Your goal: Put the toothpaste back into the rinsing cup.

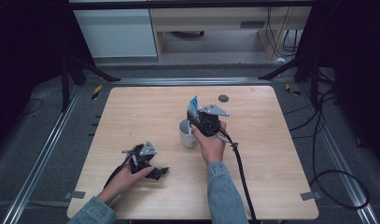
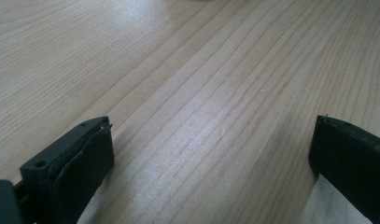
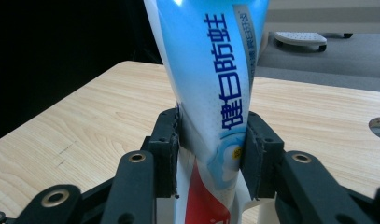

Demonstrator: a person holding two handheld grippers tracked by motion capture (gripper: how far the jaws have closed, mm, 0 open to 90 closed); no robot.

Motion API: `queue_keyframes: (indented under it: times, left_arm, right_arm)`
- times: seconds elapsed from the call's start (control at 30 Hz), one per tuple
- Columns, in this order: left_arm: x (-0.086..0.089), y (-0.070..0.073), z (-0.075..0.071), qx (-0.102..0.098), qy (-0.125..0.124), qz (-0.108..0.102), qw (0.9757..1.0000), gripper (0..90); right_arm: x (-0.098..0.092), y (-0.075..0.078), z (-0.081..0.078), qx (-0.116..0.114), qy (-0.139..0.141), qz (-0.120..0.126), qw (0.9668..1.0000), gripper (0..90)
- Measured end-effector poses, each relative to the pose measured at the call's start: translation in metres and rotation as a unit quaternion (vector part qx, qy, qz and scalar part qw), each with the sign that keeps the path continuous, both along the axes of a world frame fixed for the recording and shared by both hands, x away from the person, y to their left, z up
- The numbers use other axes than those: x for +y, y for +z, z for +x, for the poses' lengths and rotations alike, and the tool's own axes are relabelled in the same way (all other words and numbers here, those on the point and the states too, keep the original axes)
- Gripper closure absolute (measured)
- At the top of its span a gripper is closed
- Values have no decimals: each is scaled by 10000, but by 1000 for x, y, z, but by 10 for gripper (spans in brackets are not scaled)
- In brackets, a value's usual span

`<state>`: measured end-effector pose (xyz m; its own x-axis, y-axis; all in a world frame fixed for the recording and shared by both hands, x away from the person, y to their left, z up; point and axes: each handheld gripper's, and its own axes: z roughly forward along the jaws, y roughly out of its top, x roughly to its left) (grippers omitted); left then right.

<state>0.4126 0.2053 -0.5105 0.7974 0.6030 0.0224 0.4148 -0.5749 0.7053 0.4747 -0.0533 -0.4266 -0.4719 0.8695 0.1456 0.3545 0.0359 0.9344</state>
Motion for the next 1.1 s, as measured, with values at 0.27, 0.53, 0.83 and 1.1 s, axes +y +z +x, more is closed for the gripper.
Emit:
queue_keyframes:
  times: [0.27, 0.53, 0.83, 1.1]
  left_arm:
    - [0, 0, 0, -2, 2, 3, 10000, 0]
    - [0, 0, 0, -3, -2, 2, 10000, 0]
    - [0, 0, 0, -1, -4, 2, 10000, 0]
    - [0, 0, 0, -1, -3, 2, 10000, 0]
  right_arm:
    - [0, 2, -1, -15, -34, -33, 10000, 570]
    - [1, 2, -2, -5, -15, -72, 10000, 534]
    - [3, 3, -3, -34, 18, -96, 9999, 537]
    - [3, 7, -6, -55, 58, -170, 9998, 539]
